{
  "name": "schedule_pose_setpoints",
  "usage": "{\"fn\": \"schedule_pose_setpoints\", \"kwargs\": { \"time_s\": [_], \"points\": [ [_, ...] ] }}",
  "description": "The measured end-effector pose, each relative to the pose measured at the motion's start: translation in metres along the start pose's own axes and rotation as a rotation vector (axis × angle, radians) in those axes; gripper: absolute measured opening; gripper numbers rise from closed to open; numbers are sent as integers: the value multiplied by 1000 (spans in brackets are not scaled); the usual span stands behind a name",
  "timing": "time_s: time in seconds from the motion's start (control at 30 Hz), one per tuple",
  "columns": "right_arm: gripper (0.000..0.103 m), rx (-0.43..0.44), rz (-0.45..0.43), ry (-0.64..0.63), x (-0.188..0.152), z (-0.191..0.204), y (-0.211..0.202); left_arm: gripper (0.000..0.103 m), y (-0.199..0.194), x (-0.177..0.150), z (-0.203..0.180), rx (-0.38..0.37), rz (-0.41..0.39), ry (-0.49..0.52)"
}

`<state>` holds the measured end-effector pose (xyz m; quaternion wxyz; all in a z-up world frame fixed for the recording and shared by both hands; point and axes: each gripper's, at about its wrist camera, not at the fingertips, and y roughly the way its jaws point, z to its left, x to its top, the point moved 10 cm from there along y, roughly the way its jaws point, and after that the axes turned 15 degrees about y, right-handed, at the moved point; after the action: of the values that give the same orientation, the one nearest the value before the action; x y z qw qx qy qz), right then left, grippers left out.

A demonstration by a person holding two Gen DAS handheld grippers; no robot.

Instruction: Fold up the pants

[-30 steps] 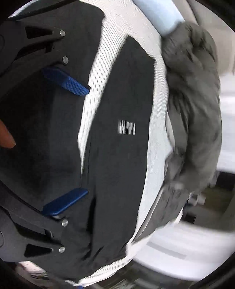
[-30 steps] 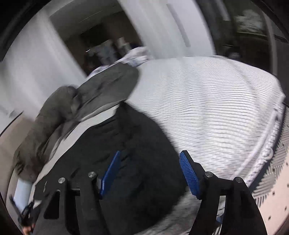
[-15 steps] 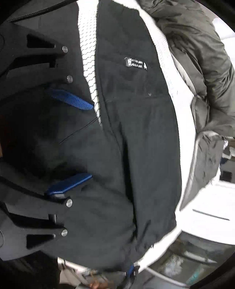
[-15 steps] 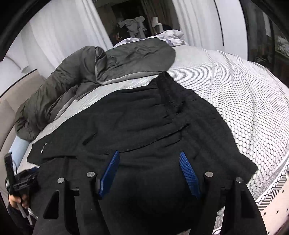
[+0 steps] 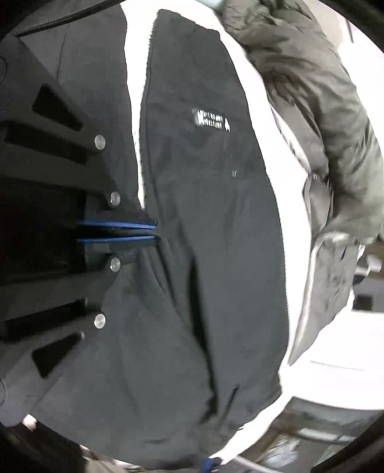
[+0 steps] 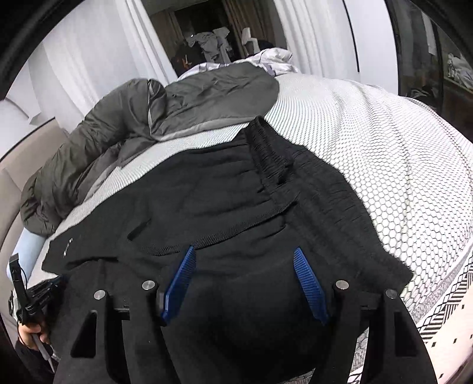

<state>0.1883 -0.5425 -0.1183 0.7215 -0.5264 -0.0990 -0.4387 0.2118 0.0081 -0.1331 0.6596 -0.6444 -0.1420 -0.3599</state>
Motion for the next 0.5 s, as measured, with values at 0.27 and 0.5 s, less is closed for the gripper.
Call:
{"fn": "schedule_pose_setpoints", "kwargs": {
  "time_s": [0.27,0.5],
  "points": [
    [71,-37,-81,175,29,-58,-29,67,4,-8,10,13,58,-50],
    [65,-56,100,271,4,-102,-6,93,-36,1,-12,-128,-93,-102]
  ]
}}
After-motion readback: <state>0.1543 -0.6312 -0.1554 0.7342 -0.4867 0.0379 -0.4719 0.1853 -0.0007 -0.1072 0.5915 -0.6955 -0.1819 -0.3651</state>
